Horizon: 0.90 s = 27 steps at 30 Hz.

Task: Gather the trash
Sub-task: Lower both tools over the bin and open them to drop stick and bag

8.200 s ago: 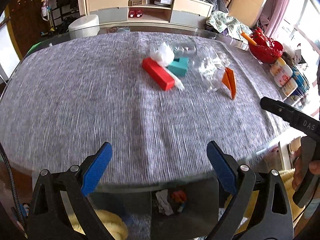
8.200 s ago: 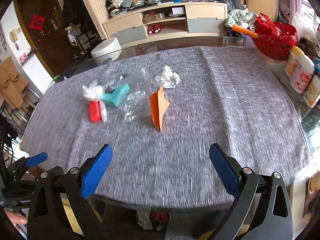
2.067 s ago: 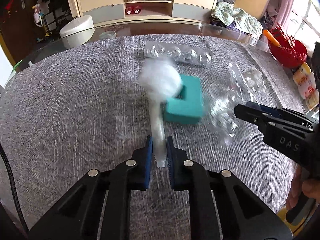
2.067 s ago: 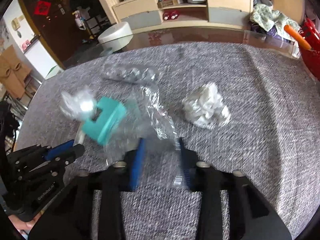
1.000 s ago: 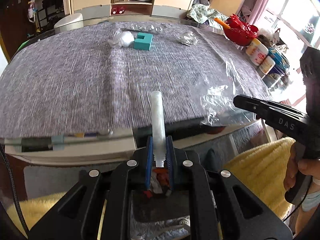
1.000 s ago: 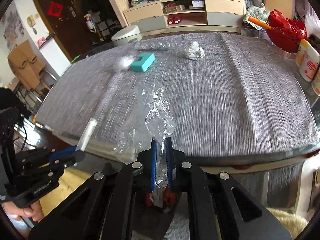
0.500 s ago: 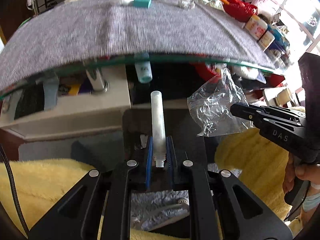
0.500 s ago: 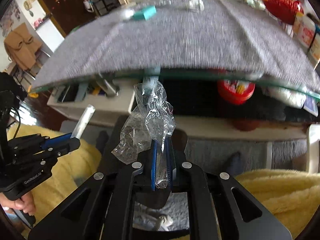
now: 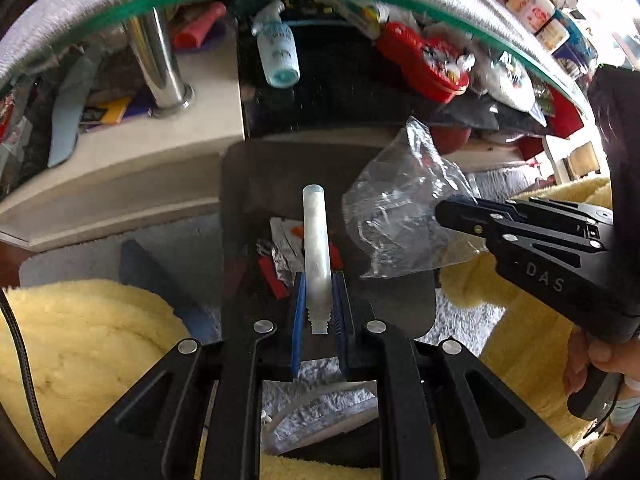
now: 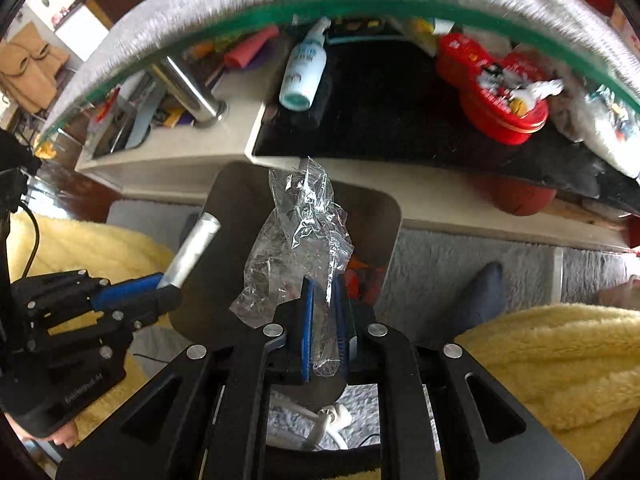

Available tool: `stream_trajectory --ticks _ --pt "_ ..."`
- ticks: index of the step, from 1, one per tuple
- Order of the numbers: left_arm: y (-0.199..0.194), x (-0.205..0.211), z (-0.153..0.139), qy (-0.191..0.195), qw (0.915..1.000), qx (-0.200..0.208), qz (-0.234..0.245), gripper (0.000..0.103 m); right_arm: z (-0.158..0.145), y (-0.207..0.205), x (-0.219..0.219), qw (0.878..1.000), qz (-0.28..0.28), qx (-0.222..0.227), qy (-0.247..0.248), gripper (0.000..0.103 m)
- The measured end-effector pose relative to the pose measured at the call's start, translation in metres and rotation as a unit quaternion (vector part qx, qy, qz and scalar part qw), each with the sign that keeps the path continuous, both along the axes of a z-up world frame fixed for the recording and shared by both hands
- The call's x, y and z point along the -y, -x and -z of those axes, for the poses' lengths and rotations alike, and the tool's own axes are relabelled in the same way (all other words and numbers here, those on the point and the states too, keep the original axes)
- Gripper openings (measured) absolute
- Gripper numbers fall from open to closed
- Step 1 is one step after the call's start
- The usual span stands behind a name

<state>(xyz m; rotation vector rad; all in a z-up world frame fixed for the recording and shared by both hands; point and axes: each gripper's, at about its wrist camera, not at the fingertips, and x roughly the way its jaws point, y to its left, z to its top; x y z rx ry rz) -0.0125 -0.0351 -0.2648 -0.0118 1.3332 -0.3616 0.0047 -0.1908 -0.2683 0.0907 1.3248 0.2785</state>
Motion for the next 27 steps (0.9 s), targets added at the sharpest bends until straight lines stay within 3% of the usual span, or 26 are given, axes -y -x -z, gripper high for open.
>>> stream_trajectory --ticks 9,13,16,21,27 --pt "-0.004 0.003 0.018 0.010 0.9995 -0.031 -0.002 0.012 0.009 -0.006 -0.002 1.000 0.000 -0.014 -0.015 0.014" --pt "-0.007 0.002 0.018 0.011 0.9994 -0.032 -0.005 0.013 0.013 -0.009 0.000 1.000 0.008 -0.021 -0.016 0.021" --pt "-0.008 0.000 0.016 0.007 0.9995 -0.029 -0.009 0.023 0.015 -0.011 0.004 0.999 0.020 -0.020 -0.017 0.061" --pt "-0.010 -0.003 0.013 -0.001 0.9996 -0.024 -0.015 0.046 0.012 -0.014 0.010 0.999 0.031 -0.016 -0.021 0.066" --pt "-0.015 -0.007 -0.006 -0.018 0.9998 0.005 -0.012 0.076 -0.016 -0.024 0.024 0.998 0.055 0.016 -0.019 0.090"
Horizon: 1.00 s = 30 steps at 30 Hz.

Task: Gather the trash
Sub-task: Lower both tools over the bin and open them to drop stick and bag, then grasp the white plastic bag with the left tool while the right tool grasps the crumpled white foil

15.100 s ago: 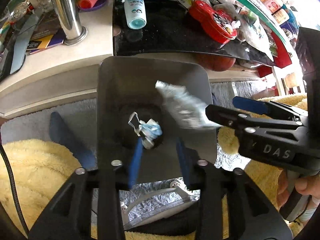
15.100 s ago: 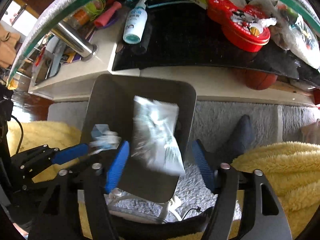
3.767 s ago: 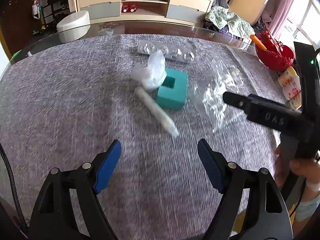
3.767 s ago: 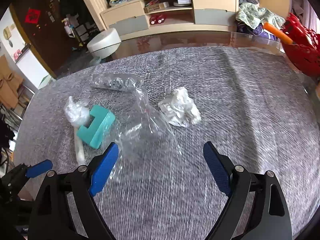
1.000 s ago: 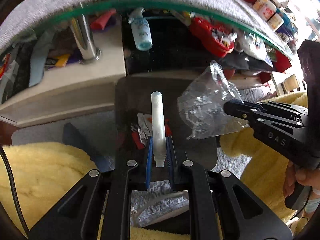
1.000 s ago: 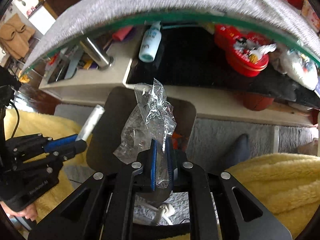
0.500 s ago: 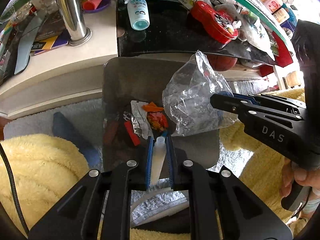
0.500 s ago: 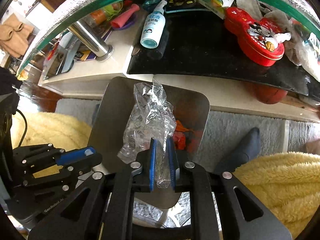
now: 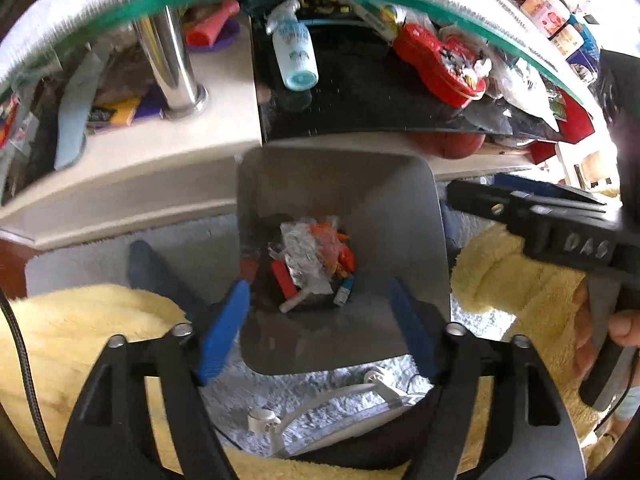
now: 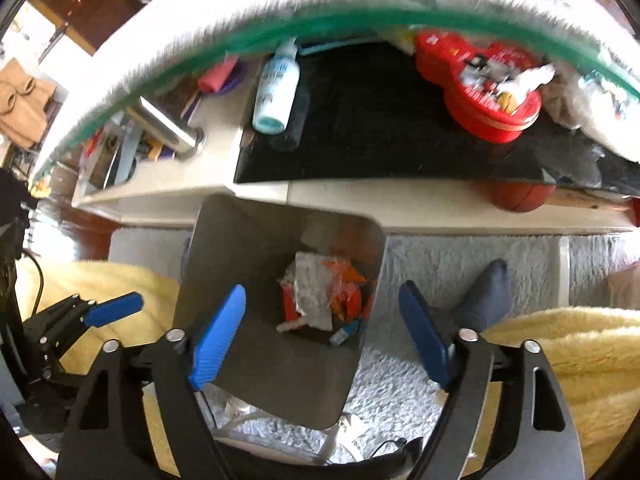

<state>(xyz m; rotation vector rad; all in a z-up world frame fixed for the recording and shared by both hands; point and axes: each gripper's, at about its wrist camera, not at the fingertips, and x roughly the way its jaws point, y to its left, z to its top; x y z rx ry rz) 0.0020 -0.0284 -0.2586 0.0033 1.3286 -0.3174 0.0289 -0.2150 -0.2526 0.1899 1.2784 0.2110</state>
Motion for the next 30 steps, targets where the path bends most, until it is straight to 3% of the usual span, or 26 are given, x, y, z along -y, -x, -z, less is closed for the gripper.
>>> stream_trajectory --ticks 1,5,15,23,30 --pt "-0.002 -0.001 -0.006 -0.002 1.0000 0.008 0.000 0.078 -0.007 -0.002 0.001 1.000 0.003 0.009 0.003 0.096" --pt "-0.010 -0.005 -0.027 -0.002 0.9997 0.025 -0.001 0.090 -0.037 -0.012 0.010 0.999 0.004 0.037 0.005 0.098" --pt "-0.059 -0.027 -0.092 0.005 0.9954 0.089 -0.035 0.095 -0.105 -0.064 0.036 0.993 0.032 0.114 0.012 0.099" --pt "-0.120 -0.033 -0.116 0.005 0.9923 0.111 -0.055 0.095 -0.121 -0.126 0.042 0.990 0.045 0.131 0.022 0.099" --pt "-0.180 -0.030 -0.124 0.000 0.9908 0.122 -0.058 0.095 -0.115 -0.178 0.044 0.990 0.047 0.128 0.025 0.099"
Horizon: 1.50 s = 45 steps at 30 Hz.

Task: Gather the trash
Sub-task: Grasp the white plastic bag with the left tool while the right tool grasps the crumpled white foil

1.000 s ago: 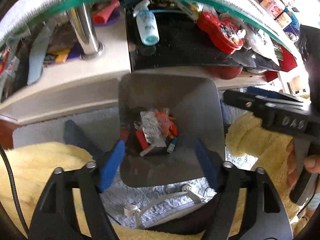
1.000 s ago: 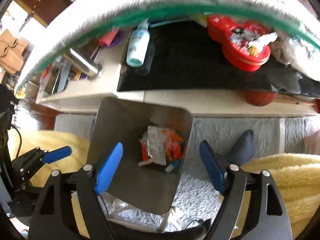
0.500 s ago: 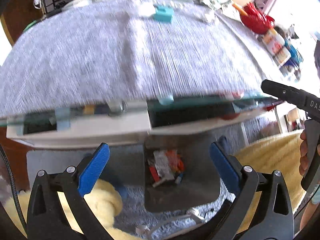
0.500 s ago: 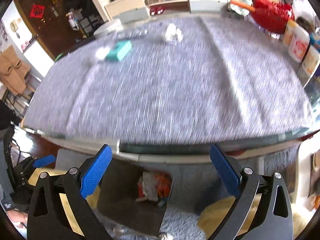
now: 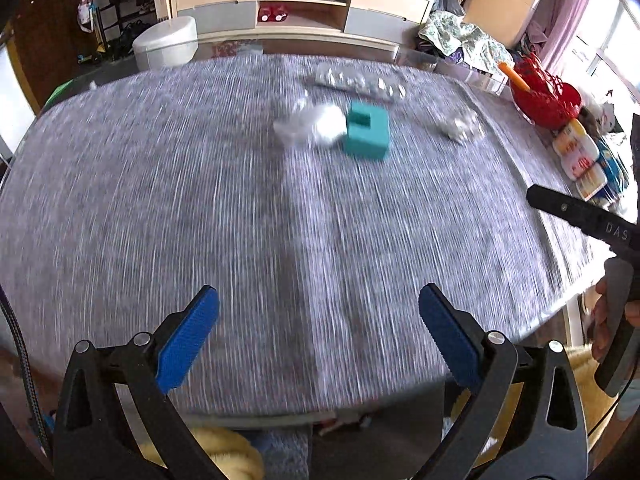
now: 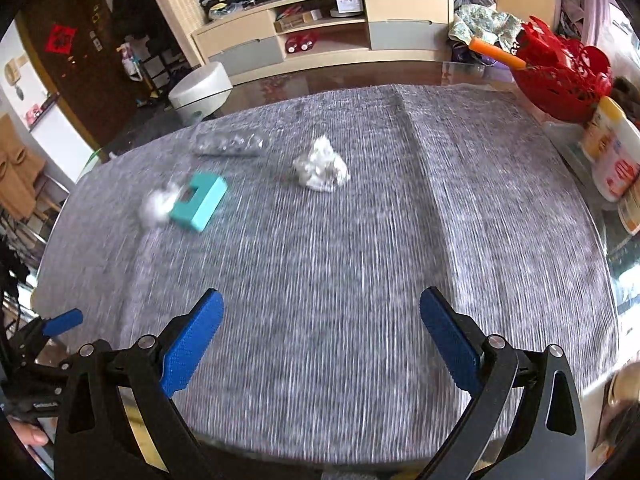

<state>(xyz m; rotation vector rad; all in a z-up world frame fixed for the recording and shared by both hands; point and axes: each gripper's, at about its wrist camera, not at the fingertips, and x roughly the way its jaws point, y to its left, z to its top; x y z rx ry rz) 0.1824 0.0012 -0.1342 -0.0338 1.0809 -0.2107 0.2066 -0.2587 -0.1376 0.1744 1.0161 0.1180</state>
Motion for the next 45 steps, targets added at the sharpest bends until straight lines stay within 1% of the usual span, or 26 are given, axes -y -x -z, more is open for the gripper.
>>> stream_trajectory --ticks 4,11,18,19,22,24,25,27,28,29,30,31,32,33,35,36,40,45 --pt "-0.031 0.001 -0.002 0.006 1.0000 0.004 -0.003 0.095 0.004 -0.024 0.003 1.000 -0.001 -0.001 0.003 0.099" --pt "-0.084 0.006 0.000 0.000 0.9999 0.012 -0.009 0.095 0.011 -0.069 0.007 1.000 0.004 -0.003 0.003 0.099" --pt "-0.118 0.007 0.006 -0.007 0.9998 0.013 -0.012 0.094 0.019 -0.099 0.004 1.000 0.004 -0.004 0.006 0.099" --pt "-0.122 0.008 0.008 -0.009 0.9998 0.013 -0.012 0.093 0.020 -0.103 0.003 1.000 0.004 -0.002 0.006 0.099" --pt "-0.131 0.011 0.013 -0.006 0.9999 0.009 -0.007 0.082 0.021 -0.110 0.003 1.000 0.003 0.003 0.005 0.098" --pt "-0.137 0.013 0.018 -0.003 1.0000 0.001 -0.001 0.065 0.023 -0.115 0.001 1.000 -0.002 0.004 0.006 0.093" --pt "-0.140 0.015 0.021 -0.002 1.0000 -0.003 0.003 0.061 0.025 -0.117 0.000 1.000 -0.004 0.002 0.006 0.090" --pt "-0.143 0.018 0.026 0.003 0.9999 -0.010 0.009 0.048 0.030 -0.121 -0.001 1.000 -0.010 -0.002 0.009 0.080" --pt "-0.144 0.020 0.029 -0.002 0.9999 -0.011 0.010 0.046 0.033 -0.122 -0.001 1.000 -0.011 -0.006 0.010 0.072" --pt "-0.145 0.020 0.030 -0.008 0.9999 -0.009 0.010 0.041 0.035 -0.122 -0.001 1.000 -0.011 -0.009 0.011 0.064" --pt "-0.145 0.021 0.030 -0.015 0.9998 -0.005 0.011 0.037 0.038 -0.122 -0.001 1.000 -0.010 -0.010 0.016 0.060" --pt "-0.144 0.021 0.030 -0.016 0.9998 -0.004 0.011 0.036 0.037 -0.119 -0.001 1.000 -0.008 -0.004 0.023 0.053" --pt "-0.144 0.020 0.029 -0.014 0.9998 -0.004 0.011 0.030 0.036 -0.116 -0.001 1.000 -0.009 -0.003 0.023 0.042" --pt "-0.143 0.018 0.028 -0.014 0.9998 -0.004 0.011 0.027 0.035 -0.114 0.001 1.000 -0.008 -0.002 0.019 0.041" --pt "-0.140 0.013 0.024 -0.013 0.9999 -0.002 0.010 0.026 0.032 -0.111 0.003 1.000 -0.008 0.000 0.018 0.036" --pt "-0.137 0.012 0.022 -0.014 0.9999 0.001 0.009 0.025 0.028 -0.107 0.003 1.000 -0.009 0.003 0.019 0.035" --pt "-0.122 0.010 0.006 -0.014 0.9998 0.014 0.006 0.025 0.012 -0.092 0.005 1.000 -0.014 0.012 0.014 0.034" --pt "-0.093 0.013 -0.022 -0.015 0.9991 0.039 0.012 0.025 -0.012 -0.068 -0.001 0.999 -0.024 0.026 0.007 0.034"
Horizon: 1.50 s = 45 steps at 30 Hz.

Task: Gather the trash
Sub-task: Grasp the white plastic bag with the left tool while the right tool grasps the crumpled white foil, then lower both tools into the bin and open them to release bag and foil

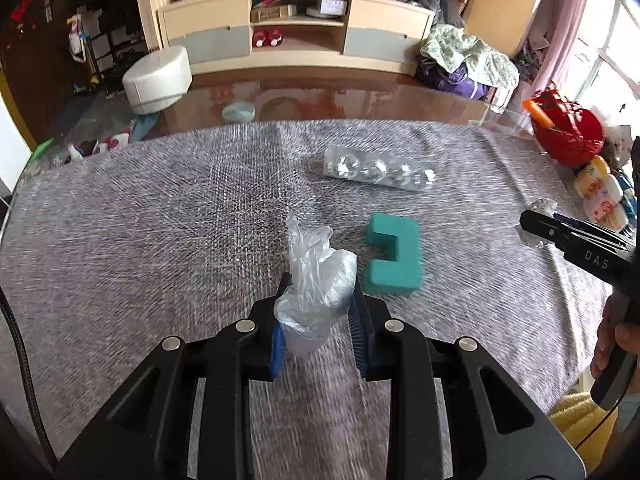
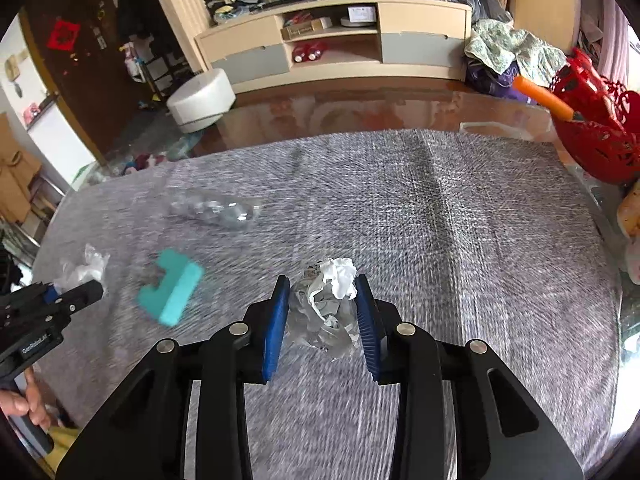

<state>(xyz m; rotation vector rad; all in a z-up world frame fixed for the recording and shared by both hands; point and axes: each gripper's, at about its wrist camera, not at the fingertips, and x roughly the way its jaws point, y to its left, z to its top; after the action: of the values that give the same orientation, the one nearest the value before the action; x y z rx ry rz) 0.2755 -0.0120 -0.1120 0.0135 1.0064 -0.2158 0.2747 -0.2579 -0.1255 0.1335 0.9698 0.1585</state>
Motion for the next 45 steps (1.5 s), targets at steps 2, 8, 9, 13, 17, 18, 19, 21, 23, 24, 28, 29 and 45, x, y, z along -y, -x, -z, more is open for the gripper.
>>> stream_trajectory --ticks 2,8,9,13,17,18,19,21,23,24,28,29,45 --pt "0.016 0.000 -0.012 0.006 0.9999 0.010 0.006 0.025 -0.012 0.014 -0.004 1.000 -0.008 0.006 -0.002 0.034" --pt "0.067 0.001 -0.040 0.003 0.9995 0.031 0.008 0.025 -0.039 0.066 -0.018 0.999 -0.027 0.026 0.011 0.034" --pt "0.077 0.001 -0.042 0.001 0.9994 0.034 0.007 0.025 -0.042 0.076 -0.021 0.999 -0.031 0.028 0.015 0.034" --pt "0.114 -0.002 -0.049 0.005 0.9993 0.037 0.007 0.025 -0.049 0.111 -0.029 0.998 -0.046 0.034 0.019 0.034" --pt "0.153 -0.001 -0.045 0.010 0.9994 0.030 0.015 0.025 -0.047 0.147 -0.035 0.998 -0.057 0.033 0.016 0.034" --pt "0.161 -0.001 -0.043 0.012 0.9994 0.027 0.018 0.025 -0.045 0.154 -0.035 0.998 -0.058 0.031 0.014 0.034" --pt "0.171 -0.001 -0.040 0.014 0.9994 0.024 0.020 0.025 -0.041 0.163 -0.036 0.998 -0.059 0.028 0.011 0.034" --pt "0.188 0.000 -0.031 0.018 0.9995 0.015 0.023 0.025 -0.031 0.180 -0.036 0.998 -0.060 0.018 0.004 0.034" --pt "0.204 0.000 -0.021 0.018 0.9995 0.006 0.025 0.025 -0.020 0.194 -0.040 0.998 -0.059 0.009 0.001 0.035" --pt "0.210 0.001 -0.016 0.018 0.9995 0.002 0.026 0.025 -0.016 0.198 -0.041 0.998 -0.059 0.006 0.000 0.035" --pt "0.231 0.003 0.005 0.024 0.9991 -0.018 0.030 0.025 0.006 0.221 -0.046 0.998 -0.063 -0.017 -0.008 0.034" --pt "0.238 0.005 0.012 0.027 0.9988 -0.025 0.033 0.025 0.012 0.226 -0.048 0.998 -0.065 -0.022 -0.008 0.034" --pt "0.280 0.019 0.117 0.048 0.9903 -0.118 0.054 0.025 0.103 0.263 -0.067 0.992 -0.065 -0.111 -0.014 0.035"
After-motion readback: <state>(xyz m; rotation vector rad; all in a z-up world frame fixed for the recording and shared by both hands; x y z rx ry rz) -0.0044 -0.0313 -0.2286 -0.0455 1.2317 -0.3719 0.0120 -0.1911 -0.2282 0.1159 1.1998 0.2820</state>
